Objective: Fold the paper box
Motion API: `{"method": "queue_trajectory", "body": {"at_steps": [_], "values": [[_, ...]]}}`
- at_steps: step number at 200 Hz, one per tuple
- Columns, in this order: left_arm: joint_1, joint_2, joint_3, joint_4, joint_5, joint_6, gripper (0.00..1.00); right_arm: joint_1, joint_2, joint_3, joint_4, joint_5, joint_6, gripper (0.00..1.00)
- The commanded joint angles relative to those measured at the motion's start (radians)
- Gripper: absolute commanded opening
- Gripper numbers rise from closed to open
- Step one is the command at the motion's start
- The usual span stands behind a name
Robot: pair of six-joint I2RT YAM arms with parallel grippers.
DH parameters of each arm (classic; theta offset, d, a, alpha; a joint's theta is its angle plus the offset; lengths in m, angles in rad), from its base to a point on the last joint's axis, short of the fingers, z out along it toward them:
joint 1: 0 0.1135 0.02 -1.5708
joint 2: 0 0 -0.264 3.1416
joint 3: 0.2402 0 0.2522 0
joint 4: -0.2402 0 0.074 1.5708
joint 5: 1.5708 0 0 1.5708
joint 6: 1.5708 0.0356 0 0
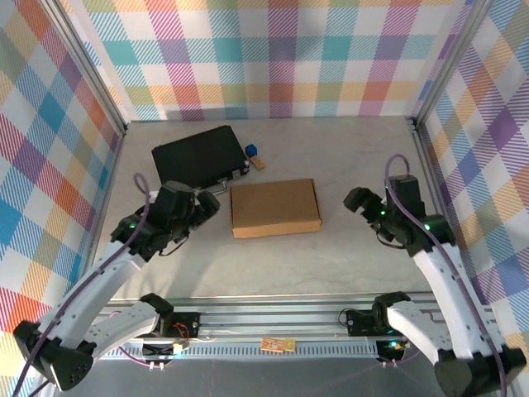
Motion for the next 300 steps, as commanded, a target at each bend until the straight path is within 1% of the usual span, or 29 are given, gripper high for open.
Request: {"method": "queue_trajectory", "body": {"at_steps": [1, 8, 13, 18, 24, 31, 42, 48, 57, 63, 70, 76, 80, 104, 111, 128, 142, 157, 168, 179, 184, 196, 205, 210, 213, 224, 240, 251, 300], "values": [[0.007, -0.028, 0.019, -0.236, -0.488, -0.02, 1.0, -0.004, -0.125, -0.14, 0.134, 0.373, -0.297, 0.99], [0.007, -0.027, 0.006, -0.308, -0.625, -0.084, 1.0, -0.004, -0.183, -0.235, 0.263, 0.417, -0.376, 0.99], [0.007, -0.028, -0.018, -0.31, -0.695, -0.064, 1.0, -0.004, -0.219, -0.305, 0.351, 0.44, -0.43, 0.99], [0.007, -0.04, -0.059, -0.251, -0.743, 0.026, 1.0, -0.005, -0.255, -0.378, 0.459, 0.449, -0.496, 0.99], [0.008, -0.059, -0.119, -0.121, -0.761, 0.217, 1.0, -0.004, -0.283, -0.466, 0.583, 0.449, -0.592, 0.99], [0.009, -0.08, -0.204, 0.043, -0.761, 0.411, 1.0, -0.004, -0.298, -0.553, 0.704, 0.432, -0.677, 0.99], [0.035, -0.098, -0.302, 0.203, -0.75, 0.541, 1.0, -0.005, -0.283, -0.657, 0.849, 0.402, -0.744, 0.99], [0.074, -0.103, -0.355, 0.289, -0.695, 0.604, 1.0, -0.008, -0.25, -0.695, 0.919, 0.38, -0.764, 0.99], [0.155, -0.1, -0.434, 0.415, -0.555, 0.676, 1.0, -0.019, -0.179, -0.733, 0.994, 0.341, -0.769, 0.99], [0.207, -0.092, -0.474, 0.469, -0.481, 0.686, 1.0, -0.028, -0.119, -0.738, 1.024, 0.319, -0.751, 0.99], [0.252, -0.075, -0.503, 0.515, -0.438, 0.682, 1.0, -0.042, -0.038, -0.738, 1.054, 0.291, -0.731, 0.99], [0.282, -0.046, -0.53, 0.603, -0.399, 0.703, 1.0, -0.053, 0.032, -0.73, 1.094, 0.265, -0.732, 0.99], [0.303, -0.021, -0.541, 0.641, -0.373, 0.716, 1.0, -0.057, 0.074, -0.704, 1.07, 0.246, -0.734, 0.99], [0.369, 0.189, -0.559, 0.856, -0.289, 0.765, 1.0, -0.092, 0.299, -0.638, 1.242, 0.15, -0.793, 0.99], [0.394, 0.252, -0.522, 0.858, -0.237, 0.782, 1.0, -0.109, 0.351, -0.623, 1.291, 0.136, -0.793, 0.99], [0.407, 0.388, -0.463, 0.96, -0.194, 0.825, 1.0, -0.155, 0.468, -0.578, 1.402, 0.086, -0.771, 0.99], [0.421, 0.471, -0.446, 1.108, -0.151, 0.853, 1.0, -0.192, 0.554, -0.56, 1.543, 0.004, -0.714, 0.99], [0.44, 0.554, -0.431, 1.255, -0.095, 0.879, 1.0, -0.21, 0.625, -0.518, 1.534, -0.029, -0.7, 0.99], [0.451, 0.605, -0.433, 1.366, -0.058, 0.874, 1.0, -0.218, 0.673, -0.55, 1.631, -0.064, -0.706, 0.99], [0.451, 0.641, -0.436, 1.401, -0.025, 0.891, 1.0, -0.219, 0.714, -0.598, 1.758, -0.103, -0.721, 0.99], [0.45, 0.632, -0.452, 1.411, 0.012, 0.904, 1.0, -0.219, 0.71, -0.603, 1.756, -0.112, -0.725, 0.99], [0.44, 0.623, -0.564, 1.603, 0.016, 0.921, 1.0, -0.219, 0.699, -0.606, 1.749, -0.117, -0.727, 0.99], [0.433, 0.665, -0.665, 1.861, -0.01, 0.924, 1.0, -0.219, 0.702, -0.61, 1.757, -0.114, -0.727, 0.99], [0.433, 0.684, -0.7, 1.948, -0.015, 0.927, 1.0, -0.219, 0.701, -0.606, 1.747, -0.111, -0.726, 0.99], [0.433, 0.68, -0.706, 1.952, -0.016, 0.925, 1.0, -0.22, 0.703, -0.601, 1.741, -0.108, -0.725, 0.99], [0.436, 0.648, -0.669, 1.825, -0.009, 0.913, 1.0, -0.219, 0.709, -0.561, 1.67, -0.096, -0.72, 0.99], [0.448, 0.66, -0.572, 1.654, 0.032, 0.919, 1.0, -0.218, 0.71, -0.565, 1.684, -0.093, -0.723, 0.99], [0.447, 0.667, -0.582, 1.693, 0.033, 0.924, 1.0, -0.218, 0.71, -0.565, 1.682, -0.093, -0.722, 0.99], [0.447, 0.665, -0.582, 1.684, 0.035, 0.924, 1.0, -0.218, 0.708, -0.568, 1.686, -0.094, -0.722, 0.99]]}}
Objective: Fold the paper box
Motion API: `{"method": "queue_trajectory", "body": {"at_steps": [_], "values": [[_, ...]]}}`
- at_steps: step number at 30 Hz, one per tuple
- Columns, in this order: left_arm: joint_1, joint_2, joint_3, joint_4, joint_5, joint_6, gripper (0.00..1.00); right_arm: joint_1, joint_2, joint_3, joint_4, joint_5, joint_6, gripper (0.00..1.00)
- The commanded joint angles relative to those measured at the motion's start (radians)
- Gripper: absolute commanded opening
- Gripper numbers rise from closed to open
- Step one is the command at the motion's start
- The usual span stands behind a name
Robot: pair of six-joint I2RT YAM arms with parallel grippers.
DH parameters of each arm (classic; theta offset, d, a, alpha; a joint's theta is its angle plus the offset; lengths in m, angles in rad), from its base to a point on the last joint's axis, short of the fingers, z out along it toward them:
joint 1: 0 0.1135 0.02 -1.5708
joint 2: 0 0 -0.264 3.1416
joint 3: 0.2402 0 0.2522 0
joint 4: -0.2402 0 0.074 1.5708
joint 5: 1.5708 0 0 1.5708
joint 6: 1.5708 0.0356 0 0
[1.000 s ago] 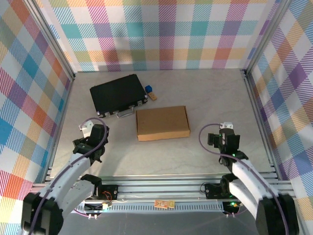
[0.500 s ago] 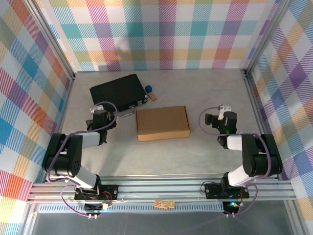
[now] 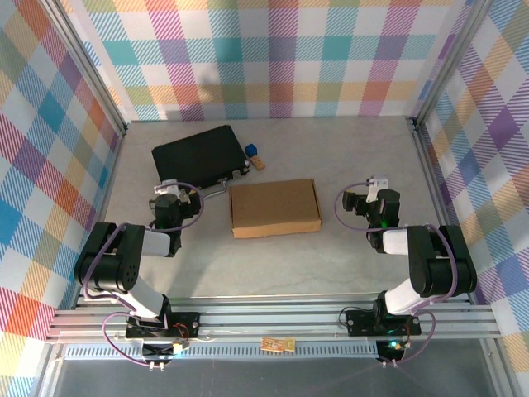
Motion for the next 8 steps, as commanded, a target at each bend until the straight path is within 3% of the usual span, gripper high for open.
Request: {"method": "queue_trajectory", "body": {"at_steps": [1, 8], "values": [[0.007, -0.006, 0.003, 0.034, 0.019, 0.013, 1.0, -0.002, 0.007, 0.011, 0.041, -0.02, 0.004, 0.99], [0.004, -0.006, 0.004, 0.035, 0.015, 0.013, 1.0, -0.003, 0.008, 0.013, 0.039, -0.023, 0.004, 0.99]]}}
